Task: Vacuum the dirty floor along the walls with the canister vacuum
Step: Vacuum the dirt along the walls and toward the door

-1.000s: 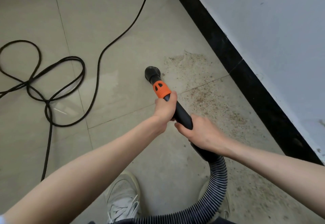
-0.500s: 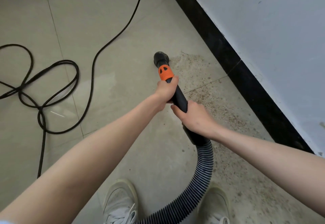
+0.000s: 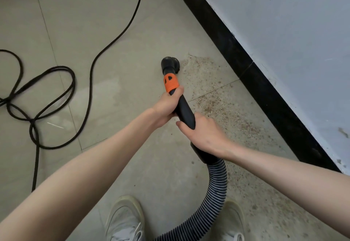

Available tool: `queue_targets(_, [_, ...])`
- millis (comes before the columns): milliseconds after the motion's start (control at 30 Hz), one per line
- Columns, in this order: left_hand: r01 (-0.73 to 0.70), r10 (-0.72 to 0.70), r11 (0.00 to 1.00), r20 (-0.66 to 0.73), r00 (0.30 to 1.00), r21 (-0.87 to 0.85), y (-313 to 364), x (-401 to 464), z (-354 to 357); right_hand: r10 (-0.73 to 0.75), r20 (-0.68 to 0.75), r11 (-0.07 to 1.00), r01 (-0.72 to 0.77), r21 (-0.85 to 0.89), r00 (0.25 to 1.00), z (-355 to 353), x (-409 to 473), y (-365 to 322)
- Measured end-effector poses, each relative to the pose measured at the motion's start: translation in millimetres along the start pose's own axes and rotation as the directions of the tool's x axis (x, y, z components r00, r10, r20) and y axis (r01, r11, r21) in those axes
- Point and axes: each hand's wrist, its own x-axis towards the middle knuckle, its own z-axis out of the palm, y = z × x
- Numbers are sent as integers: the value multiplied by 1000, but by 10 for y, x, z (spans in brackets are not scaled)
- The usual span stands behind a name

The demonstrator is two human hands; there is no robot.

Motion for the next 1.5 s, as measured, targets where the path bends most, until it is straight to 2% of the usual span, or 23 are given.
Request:
queue_targets(100, [8, -8, 1000, 11, 1000, -16, -125, -75, 33, -18, 71, 995, 12, 95, 997, 10, -102, 103])
queue_targets(267, [28, -26, 998, 30, 999, -55, -212, -145, 86, -64, 214, 930, -19, 368, 975, -16, -169, 288])
queue_targets(500, [-13, 13, 998, -7, 1000, -60, -41, -38, 90, -52, 88, 959, 25, 283, 995, -12, -24, 184])
queue_targets(833, [-49, 70, 986, -126, 990, 156, 435, 449, 98, -22, 47, 934, 4, 357, 999, -189, 557, -81])
queue_targets(1133, [-15, 63, 953, -149, 987, 302, -20, 259, 117, 10, 41, 947, -23, 321, 999, 33, 80, 135])
queue_targets(1200, [-16, 77, 938, -163, 984, 346, -40, 258, 145, 8, 59, 928, -29, 371, 998, 48, 56, 169])
queue_targets(1300, [-36, 106, 917, -155, 982, 397, 144, 365, 196, 8, 43, 902, -26, 432, 999, -14, 206, 121])
queue_targets(1500, [-100, 133, 914, -59, 989, 393, 551, 659, 332, 26, -19, 870, -13, 494, 999, -171, 651, 39])
